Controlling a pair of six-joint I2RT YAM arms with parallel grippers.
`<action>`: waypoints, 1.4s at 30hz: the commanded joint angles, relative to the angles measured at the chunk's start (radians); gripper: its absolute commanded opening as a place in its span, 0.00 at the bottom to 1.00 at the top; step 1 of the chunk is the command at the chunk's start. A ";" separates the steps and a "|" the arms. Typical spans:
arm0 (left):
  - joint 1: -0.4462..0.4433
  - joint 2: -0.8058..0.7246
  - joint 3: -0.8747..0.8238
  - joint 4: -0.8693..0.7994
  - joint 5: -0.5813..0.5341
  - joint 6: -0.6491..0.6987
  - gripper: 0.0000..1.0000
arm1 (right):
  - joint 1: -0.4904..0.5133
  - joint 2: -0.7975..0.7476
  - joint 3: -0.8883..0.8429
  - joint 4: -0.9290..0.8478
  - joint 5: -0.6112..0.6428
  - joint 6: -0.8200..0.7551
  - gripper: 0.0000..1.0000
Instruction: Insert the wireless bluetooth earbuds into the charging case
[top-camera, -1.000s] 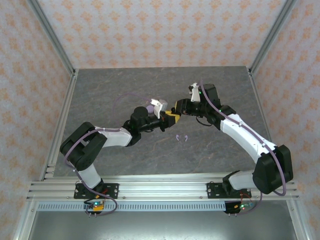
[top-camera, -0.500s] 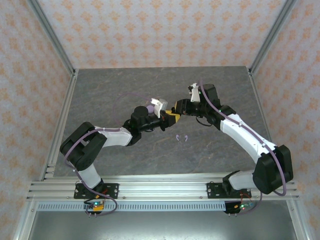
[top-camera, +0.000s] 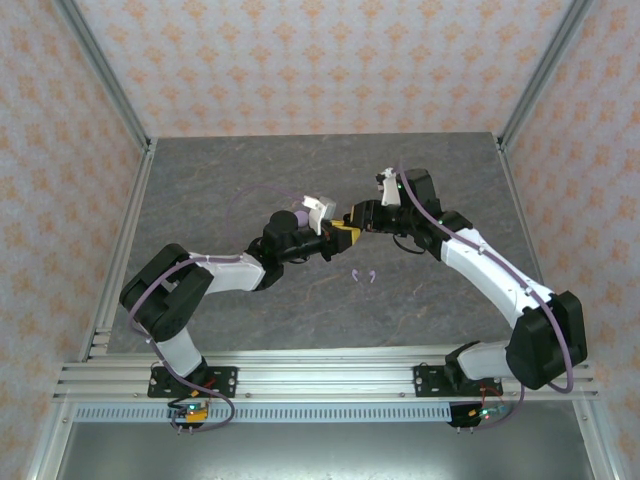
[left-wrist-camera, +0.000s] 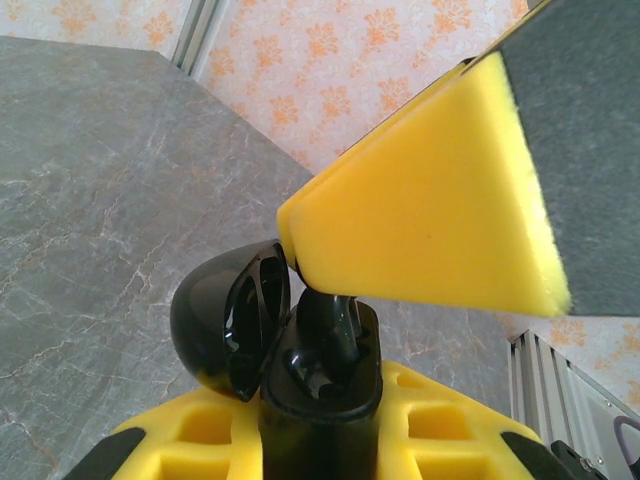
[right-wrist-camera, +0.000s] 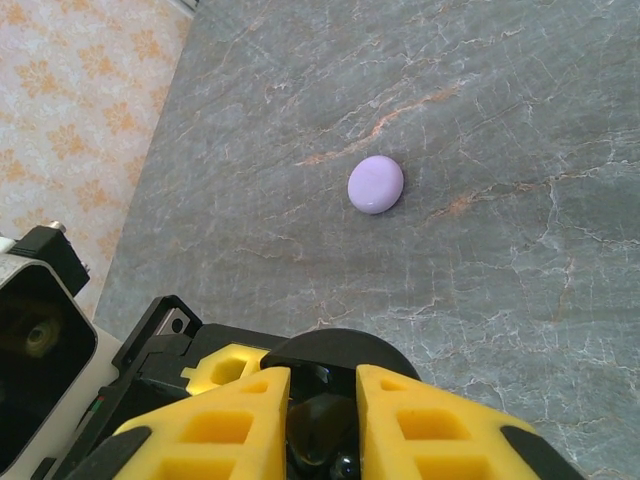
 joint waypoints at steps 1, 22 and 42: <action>-0.006 -0.035 0.033 0.015 -0.012 -0.002 0.19 | 0.015 -0.030 0.017 -0.034 -0.006 -0.029 0.27; -0.033 -0.084 0.004 -0.042 -0.004 0.144 0.20 | 0.052 -0.040 0.098 -0.175 -0.022 -0.111 0.44; -0.044 -0.119 0.005 -0.105 -0.007 0.185 0.19 | 0.070 -0.028 0.147 -0.270 0.046 -0.159 0.45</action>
